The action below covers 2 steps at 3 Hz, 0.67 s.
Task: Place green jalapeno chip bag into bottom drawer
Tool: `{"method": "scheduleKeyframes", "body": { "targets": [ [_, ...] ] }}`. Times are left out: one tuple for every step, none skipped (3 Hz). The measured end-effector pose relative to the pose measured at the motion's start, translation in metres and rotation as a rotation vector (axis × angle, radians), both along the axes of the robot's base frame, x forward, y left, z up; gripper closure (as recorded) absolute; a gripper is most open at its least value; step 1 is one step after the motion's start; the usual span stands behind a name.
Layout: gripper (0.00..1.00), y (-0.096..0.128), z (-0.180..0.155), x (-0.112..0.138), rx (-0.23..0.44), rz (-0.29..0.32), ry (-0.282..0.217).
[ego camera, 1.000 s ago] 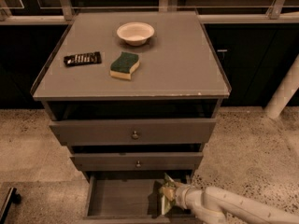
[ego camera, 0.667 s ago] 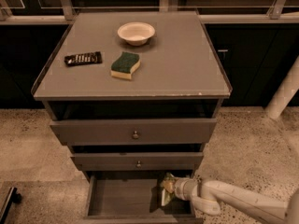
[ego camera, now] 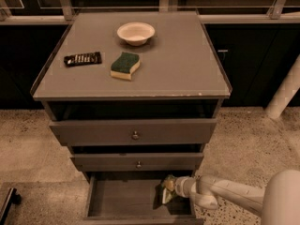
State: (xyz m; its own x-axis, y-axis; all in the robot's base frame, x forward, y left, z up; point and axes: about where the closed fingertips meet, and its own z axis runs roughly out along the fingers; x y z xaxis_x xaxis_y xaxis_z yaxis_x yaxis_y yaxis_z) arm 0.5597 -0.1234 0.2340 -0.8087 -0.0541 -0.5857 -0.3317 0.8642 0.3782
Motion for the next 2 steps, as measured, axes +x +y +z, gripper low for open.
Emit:
{"method": "scheduleKeyframes", "body": {
  "targets": [
    [0.36,0.0002,0.0002,-0.0001,0.001,0.0,0.0],
    [0.13,0.0002,0.0001,-0.0001,0.001,0.0,0.0]
  ]
}}
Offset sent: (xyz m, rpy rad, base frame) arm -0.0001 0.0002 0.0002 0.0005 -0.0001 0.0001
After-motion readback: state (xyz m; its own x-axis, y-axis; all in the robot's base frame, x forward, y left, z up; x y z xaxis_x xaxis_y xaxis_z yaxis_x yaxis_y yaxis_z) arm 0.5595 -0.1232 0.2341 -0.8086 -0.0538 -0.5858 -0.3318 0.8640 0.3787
